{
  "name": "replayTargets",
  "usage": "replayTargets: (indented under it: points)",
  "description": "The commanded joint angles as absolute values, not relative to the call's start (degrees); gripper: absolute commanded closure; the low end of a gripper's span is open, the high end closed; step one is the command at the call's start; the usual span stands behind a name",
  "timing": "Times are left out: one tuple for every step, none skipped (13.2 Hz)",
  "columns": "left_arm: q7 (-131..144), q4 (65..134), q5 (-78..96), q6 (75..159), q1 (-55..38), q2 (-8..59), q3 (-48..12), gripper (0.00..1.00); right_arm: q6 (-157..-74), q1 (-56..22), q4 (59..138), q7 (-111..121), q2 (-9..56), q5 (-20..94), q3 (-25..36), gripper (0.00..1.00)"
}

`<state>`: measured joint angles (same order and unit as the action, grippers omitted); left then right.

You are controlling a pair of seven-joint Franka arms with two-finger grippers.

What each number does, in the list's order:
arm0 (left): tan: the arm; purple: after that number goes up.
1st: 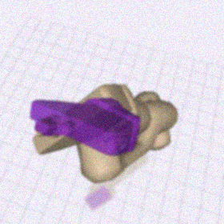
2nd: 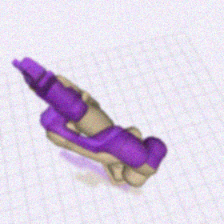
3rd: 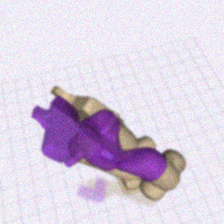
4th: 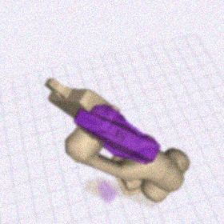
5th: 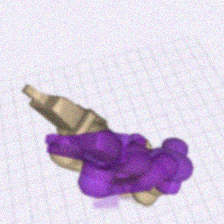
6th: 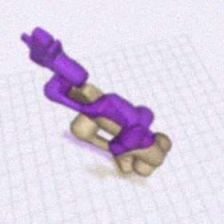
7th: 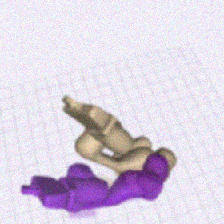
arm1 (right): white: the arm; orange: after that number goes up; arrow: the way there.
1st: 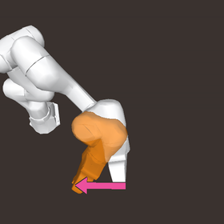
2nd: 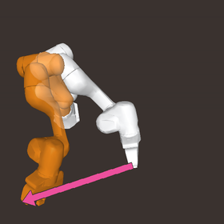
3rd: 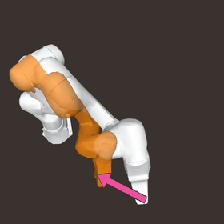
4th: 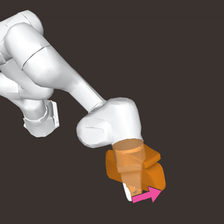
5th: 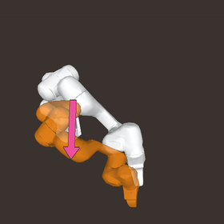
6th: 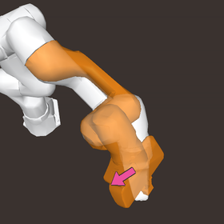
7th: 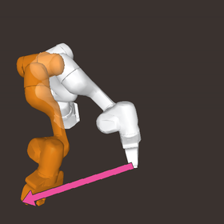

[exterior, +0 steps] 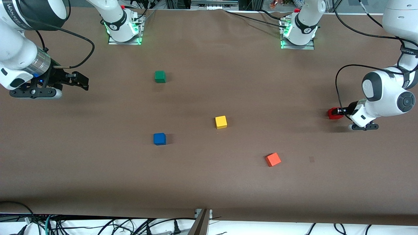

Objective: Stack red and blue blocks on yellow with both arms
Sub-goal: 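Close the left gripper on the red cube and lift it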

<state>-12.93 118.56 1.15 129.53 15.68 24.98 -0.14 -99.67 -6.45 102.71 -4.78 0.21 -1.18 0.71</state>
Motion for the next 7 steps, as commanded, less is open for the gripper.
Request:
replayTargets:
  points:
    - [-14.2, 118.7, 1.1, 129.6, 16.0, 23.7, -0.8, 0.95, -99.1, -6.5, 103.8, -5.5, -0.8, -1.5, 0.5, 0.00]
    - [-13.5, 117.8, 1.2, 129.6, 15.6, 23.6, -1.1, 0.96, -99.1, -6.5, 103.9, -5.4, -0.8, -1.5, 0.5, 0.00]
    - [-13.4, 116.0, 1.4, 128.3, 15.1, 23.6, -1.6, 0.96, -99.1, -6.5, 104.0, -5.3, -0.8, -1.5, 0.5, 0.00]
    - [-13.1, 112.8, 1.8, 125.5, 14.6, 23.8, -3.4, 0.97, -99.1, -6.5, 104.2, -5.2, -0.8, -1.5, 0.5, 0.00]
    - [-12.2, 109.7, 1.8, 122.7, 14.3, 24.0, -5.3, 0.97, -99.1, -6.5, 104.4, -5.2, -0.9, -1.5, 0.5, 0.00]
    - [-9.4, 106.4, 1.8, 119.6, 13.3, 24.0, -7.6, 0.98, -99.2, -6.5, 104.8, -5.1, -0.8, -1.5, 0.5, 0.00]
    - [-5.4, 103.7, 1.8, 117.2, 11.3, 24.1, -9.3, 0.99, -99.2, -6.5, 105.0, -5.1, -0.8, -1.5, 0.5, 0.00]
